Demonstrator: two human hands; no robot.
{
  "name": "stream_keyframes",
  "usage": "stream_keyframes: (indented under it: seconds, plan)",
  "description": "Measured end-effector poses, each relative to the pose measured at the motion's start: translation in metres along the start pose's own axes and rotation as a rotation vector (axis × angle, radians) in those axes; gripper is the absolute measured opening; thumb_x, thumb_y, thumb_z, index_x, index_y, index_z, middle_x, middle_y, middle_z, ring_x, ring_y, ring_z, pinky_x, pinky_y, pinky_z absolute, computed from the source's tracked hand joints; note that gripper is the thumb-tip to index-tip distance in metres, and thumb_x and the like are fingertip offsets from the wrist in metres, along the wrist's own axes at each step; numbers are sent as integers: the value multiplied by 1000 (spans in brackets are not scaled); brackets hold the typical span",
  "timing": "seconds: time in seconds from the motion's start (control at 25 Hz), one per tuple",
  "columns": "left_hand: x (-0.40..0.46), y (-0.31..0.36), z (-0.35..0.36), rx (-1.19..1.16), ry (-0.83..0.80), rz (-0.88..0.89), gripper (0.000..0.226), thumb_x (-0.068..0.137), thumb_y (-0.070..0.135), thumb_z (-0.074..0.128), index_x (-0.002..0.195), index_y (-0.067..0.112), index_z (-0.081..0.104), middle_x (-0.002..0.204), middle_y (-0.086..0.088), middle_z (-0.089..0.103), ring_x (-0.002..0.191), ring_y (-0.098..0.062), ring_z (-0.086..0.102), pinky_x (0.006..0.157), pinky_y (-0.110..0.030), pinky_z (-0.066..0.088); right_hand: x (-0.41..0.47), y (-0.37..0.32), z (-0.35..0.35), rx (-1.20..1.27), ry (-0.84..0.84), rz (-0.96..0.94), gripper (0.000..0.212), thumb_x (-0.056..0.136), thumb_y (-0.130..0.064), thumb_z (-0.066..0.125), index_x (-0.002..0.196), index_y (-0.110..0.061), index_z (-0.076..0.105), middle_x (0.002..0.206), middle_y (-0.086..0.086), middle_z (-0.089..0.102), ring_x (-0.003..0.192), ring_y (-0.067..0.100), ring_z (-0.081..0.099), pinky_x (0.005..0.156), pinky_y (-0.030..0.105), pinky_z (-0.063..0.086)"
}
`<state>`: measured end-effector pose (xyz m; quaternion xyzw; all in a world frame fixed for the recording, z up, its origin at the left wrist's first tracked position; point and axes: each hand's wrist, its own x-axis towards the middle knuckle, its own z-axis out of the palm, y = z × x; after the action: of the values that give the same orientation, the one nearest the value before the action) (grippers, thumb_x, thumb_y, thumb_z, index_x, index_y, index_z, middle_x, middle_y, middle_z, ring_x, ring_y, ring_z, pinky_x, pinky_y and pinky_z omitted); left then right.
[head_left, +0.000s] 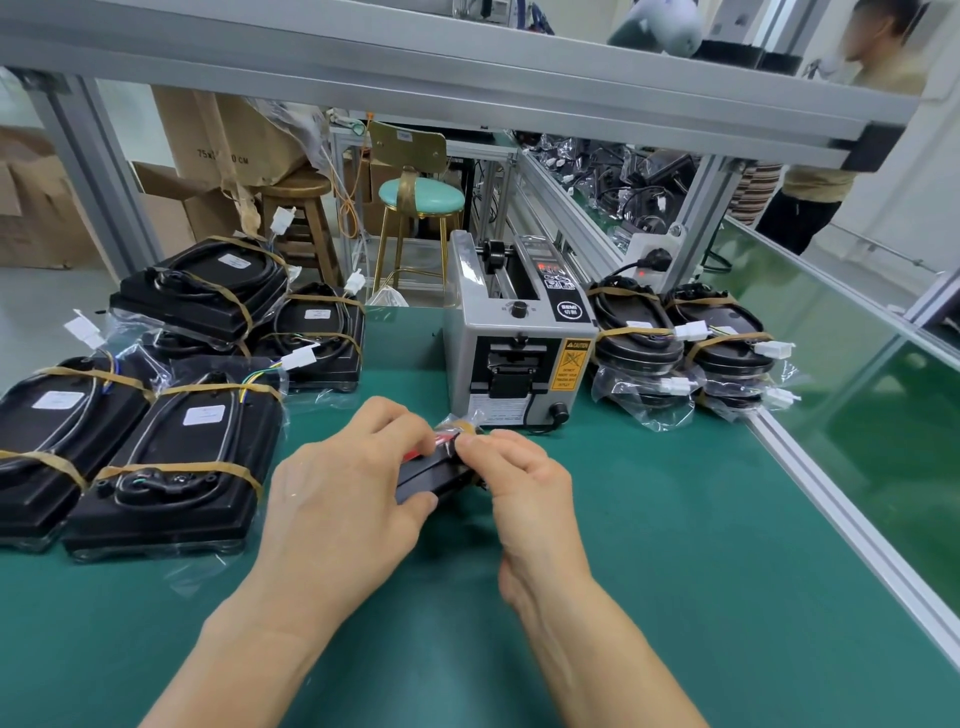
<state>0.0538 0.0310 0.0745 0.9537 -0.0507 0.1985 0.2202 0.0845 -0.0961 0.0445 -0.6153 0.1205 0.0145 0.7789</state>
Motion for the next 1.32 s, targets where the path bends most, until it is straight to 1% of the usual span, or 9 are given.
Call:
stream_keyframes:
  seconds: [0.08,0.24,0.32,0.6,0.76,0.92,1.04,1.24,1.32]
  plan:
    - [-1,0,0,-6,6,0,29,66,28,79,87,31,59,99,16,57,71,-28,61,62,-34,47,0,-1,-2,6,-8,3,10,79,-8,72,84,-1,77,121,21,59,98,20,62,92,29,46]
    - [0,1,-1,1,14,-1,29,66,28,79,86,31,58,98,16,57,69,-28,60,61,-33,45,1,-2,-3,32,-49,13,13,81,-7,69,88,2,76,120,24,60,105,27,62,100,36,45]
    - [-1,2,-1,-3,12,6,30,65,27,80,85,30,58,97,15,58,68,-29,60,60,-33,45,1,-3,-3,22,-33,13,11,80,-6,70,87,1,76,121,24,59,99,22,61,95,34,46]
    - [0,2,0,15,23,11,32,63,26,80,79,28,53,92,13,57,62,-30,56,57,-32,42,1,-2,-2,8,-39,16,12,79,-9,72,87,-2,77,124,20,57,106,19,61,91,25,46]
    - [-1,2,1,23,25,20,33,62,24,81,78,27,51,89,11,57,59,-31,55,55,-33,44,2,-3,-2,-26,-49,3,12,80,-10,72,87,-1,77,125,21,54,96,10,58,87,20,44]
    - [-1,3,-1,37,3,21,32,64,26,81,87,32,59,98,15,57,63,-29,60,57,-34,47,1,-2,0,-25,-30,-12,7,79,-9,73,81,-4,78,122,18,57,93,9,60,82,17,44]
    - [-2,3,-1,69,-19,50,42,61,24,84,97,38,68,98,13,59,54,-29,59,50,-32,46,0,-1,1,-27,-9,-22,6,78,-9,74,74,-7,78,119,16,59,99,12,63,87,20,47]
    - [-1,5,1,108,-34,123,45,50,16,89,89,33,74,82,6,61,43,-25,53,40,-27,39,-1,-1,1,-60,25,-44,10,75,-9,75,66,-11,77,113,13,62,96,11,63,89,25,49]
    - [-2,6,1,103,-23,141,44,48,15,89,87,31,74,80,6,62,42,-23,52,40,-25,36,-1,-1,2,-92,37,-66,14,75,-9,75,62,-14,75,110,11,63,95,10,63,84,21,49]
